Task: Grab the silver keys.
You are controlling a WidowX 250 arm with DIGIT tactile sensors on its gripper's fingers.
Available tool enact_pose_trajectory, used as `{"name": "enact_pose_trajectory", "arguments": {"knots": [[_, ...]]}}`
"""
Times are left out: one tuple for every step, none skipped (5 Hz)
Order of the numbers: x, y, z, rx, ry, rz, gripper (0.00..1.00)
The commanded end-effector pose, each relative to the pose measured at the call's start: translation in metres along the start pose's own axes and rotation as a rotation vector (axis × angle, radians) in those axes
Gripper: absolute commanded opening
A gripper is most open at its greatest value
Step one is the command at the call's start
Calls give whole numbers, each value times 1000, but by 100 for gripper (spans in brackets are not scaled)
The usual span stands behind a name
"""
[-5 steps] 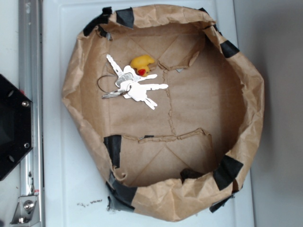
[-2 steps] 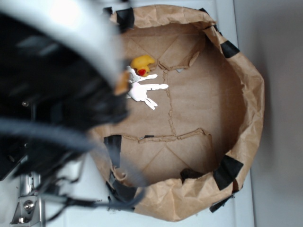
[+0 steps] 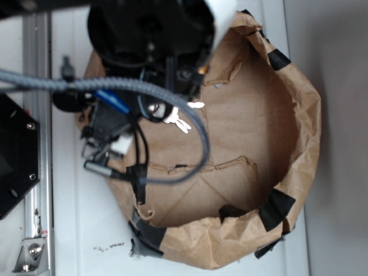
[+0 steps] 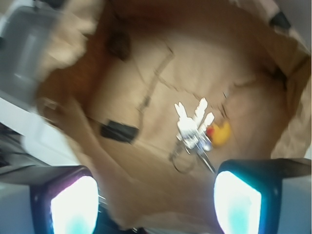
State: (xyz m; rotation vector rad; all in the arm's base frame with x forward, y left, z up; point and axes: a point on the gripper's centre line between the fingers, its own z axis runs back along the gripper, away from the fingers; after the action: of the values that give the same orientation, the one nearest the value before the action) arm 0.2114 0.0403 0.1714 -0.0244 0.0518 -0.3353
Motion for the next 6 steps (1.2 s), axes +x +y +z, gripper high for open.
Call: {"name": "enact_pose_trajectory", "arguments": {"knots": [[5, 10, -16, 118, -77, 119, 100], [5, 10, -16, 118, -77, 119, 100], [5, 10, -16, 118, -77, 119, 100], [5, 10, -16, 118, -77, 119, 100], [5, 10, -16, 118, -77, 119, 100], [30, 15, -45, 173, -61, 169, 100]]}}
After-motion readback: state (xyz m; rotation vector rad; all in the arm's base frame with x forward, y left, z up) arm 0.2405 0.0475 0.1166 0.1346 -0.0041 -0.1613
